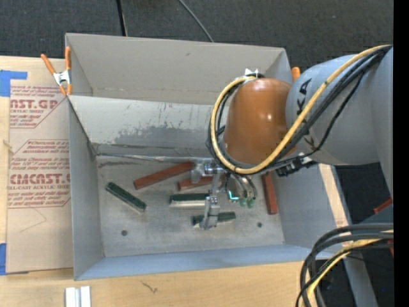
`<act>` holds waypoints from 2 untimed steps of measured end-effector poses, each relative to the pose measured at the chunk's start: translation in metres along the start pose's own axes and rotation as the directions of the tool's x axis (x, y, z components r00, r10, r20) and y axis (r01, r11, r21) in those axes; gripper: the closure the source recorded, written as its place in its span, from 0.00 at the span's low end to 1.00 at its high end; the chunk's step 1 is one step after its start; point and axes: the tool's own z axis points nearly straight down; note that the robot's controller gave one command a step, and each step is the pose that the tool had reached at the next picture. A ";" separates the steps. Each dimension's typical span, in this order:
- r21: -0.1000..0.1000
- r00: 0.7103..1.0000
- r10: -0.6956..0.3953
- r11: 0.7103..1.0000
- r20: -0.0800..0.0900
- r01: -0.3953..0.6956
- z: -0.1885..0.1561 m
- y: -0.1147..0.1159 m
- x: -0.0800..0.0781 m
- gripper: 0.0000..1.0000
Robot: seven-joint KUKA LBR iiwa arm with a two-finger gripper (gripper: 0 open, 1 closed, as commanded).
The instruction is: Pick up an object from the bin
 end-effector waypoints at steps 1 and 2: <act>-0.001 1.000 0.000 1.000 0.008 0.000 -0.004 0.000 -0.002 0.00; -0.003 0.999 0.043 0.999 0.016 -0.043 0.042 -0.016 -0.009 0.00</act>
Offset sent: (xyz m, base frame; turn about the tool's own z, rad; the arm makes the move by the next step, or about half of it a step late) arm 0.0111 -0.0323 -0.0861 0.0822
